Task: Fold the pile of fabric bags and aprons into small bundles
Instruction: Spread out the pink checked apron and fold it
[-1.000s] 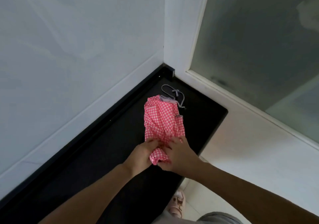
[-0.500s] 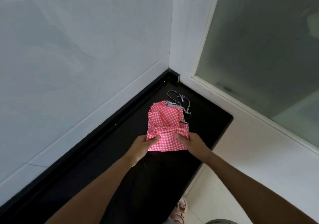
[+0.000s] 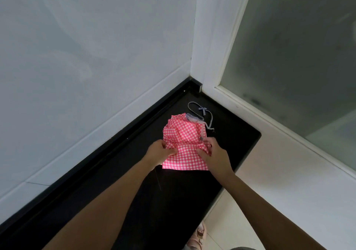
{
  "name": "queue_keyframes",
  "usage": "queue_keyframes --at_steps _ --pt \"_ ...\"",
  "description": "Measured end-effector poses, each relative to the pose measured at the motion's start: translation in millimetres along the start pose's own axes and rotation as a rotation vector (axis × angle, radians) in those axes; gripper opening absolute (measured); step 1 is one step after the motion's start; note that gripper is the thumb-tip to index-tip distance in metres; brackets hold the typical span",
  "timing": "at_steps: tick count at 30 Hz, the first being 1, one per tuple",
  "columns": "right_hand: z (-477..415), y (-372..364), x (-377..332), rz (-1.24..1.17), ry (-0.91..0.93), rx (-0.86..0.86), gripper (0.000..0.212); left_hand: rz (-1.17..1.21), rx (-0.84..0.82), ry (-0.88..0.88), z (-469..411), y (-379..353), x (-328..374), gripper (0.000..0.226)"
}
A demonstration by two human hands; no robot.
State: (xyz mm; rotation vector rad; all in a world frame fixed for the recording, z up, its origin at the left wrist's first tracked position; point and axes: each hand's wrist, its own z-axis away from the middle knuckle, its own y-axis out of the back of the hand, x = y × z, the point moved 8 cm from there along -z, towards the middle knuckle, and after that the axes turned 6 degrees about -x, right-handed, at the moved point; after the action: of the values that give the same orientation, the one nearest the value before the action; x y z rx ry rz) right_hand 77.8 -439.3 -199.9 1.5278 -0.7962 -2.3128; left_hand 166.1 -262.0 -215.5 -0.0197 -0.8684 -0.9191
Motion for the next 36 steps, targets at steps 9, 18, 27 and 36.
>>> queue_keyframes --at_steps 9,18,27,36 --pt "9.4 -23.9 -15.0 0.802 0.655 -0.397 0.071 0.058 -0.101 0.174 -13.5 2.1 9.5 0.049" --pt "-8.1 -0.6 7.9 0.366 0.516 -0.238 0.055 -0.661 0.238 -0.303 -18.6 20.9 50.8 0.048" --pt "-67.2 19.4 8.9 -0.008 -0.004 -0.14 0.044 -0.086 -0.213 -0.009 -44.5 28.2 66.7 0.083" --pt "-99.2 12.2 10.4 0.274 -0.248 -0.154 0.04 -0.395 0.13 -0.12 -71.7 27.2 84.2 0.058"
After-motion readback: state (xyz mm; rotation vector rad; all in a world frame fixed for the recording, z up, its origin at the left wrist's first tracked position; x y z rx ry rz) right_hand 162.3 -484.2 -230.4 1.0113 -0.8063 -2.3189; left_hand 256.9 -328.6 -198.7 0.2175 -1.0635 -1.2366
